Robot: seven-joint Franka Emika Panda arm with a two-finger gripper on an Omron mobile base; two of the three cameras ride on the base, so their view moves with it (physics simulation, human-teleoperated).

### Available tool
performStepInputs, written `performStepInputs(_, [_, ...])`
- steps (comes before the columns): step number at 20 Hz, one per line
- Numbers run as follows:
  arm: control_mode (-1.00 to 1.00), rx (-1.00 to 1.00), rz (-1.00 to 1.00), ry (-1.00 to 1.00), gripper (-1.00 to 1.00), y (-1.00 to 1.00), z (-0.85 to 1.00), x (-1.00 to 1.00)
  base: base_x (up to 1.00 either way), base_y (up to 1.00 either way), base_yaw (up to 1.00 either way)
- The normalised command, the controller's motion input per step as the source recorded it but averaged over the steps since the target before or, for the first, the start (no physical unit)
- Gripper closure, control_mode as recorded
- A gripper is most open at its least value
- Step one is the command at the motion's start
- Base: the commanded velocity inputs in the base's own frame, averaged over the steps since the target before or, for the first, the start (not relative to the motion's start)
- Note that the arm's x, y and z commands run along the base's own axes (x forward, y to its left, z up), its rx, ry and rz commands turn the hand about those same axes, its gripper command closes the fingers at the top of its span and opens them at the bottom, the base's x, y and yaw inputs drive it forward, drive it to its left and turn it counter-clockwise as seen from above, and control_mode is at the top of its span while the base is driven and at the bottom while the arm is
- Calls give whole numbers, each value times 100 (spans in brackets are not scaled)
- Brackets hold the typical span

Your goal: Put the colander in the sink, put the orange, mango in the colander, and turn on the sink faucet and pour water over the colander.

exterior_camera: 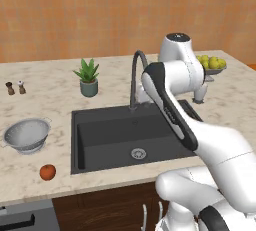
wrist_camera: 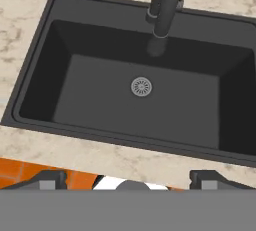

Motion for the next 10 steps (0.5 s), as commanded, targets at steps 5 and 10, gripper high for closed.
performStepInputs(5, [-100, -2, 0, 6, -100, 98, -2, -8, 0, 0, 0])
performStepInputs(10, [-100, 0, 0, 2, -100, 98, -30, 0, 0, 0, 0])
